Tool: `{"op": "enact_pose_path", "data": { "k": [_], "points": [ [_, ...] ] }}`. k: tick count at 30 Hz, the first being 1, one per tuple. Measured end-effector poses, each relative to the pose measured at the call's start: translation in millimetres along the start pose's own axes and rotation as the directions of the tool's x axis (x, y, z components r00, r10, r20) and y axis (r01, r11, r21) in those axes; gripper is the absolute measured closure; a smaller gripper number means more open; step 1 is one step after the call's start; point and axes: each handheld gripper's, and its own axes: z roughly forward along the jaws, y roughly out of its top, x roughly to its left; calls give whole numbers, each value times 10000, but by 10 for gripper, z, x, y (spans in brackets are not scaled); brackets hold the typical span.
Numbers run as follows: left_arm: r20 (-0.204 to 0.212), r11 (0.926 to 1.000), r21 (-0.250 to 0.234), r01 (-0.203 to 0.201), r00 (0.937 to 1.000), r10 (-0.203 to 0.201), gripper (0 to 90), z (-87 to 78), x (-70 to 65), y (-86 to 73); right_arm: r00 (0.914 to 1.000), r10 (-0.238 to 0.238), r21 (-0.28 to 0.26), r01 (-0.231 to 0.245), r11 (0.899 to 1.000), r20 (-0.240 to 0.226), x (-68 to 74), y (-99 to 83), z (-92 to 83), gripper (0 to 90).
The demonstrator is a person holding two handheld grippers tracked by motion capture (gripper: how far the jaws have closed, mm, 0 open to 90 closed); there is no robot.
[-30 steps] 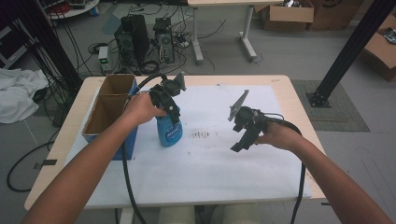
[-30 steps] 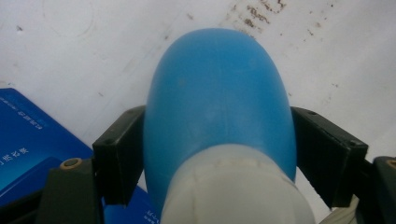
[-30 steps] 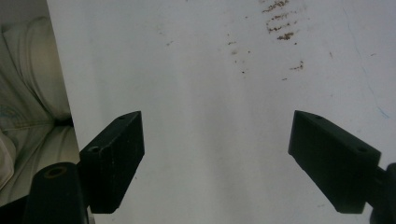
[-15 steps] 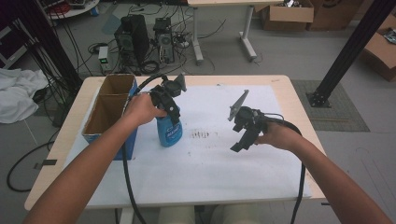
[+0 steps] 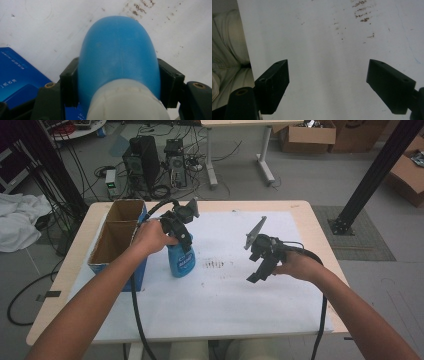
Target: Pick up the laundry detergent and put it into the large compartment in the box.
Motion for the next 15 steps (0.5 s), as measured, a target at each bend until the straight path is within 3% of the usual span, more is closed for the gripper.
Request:
{"op": "enact_pose_path", "data": {
  "k": [15],
  "points": [
    [-8, 10000, -47, 37, 10000, -37, 373, -12, 8, -9, 10000, -7, -11, 7, 10000, -22, 0, -2, 5, 183]
  ]
}}
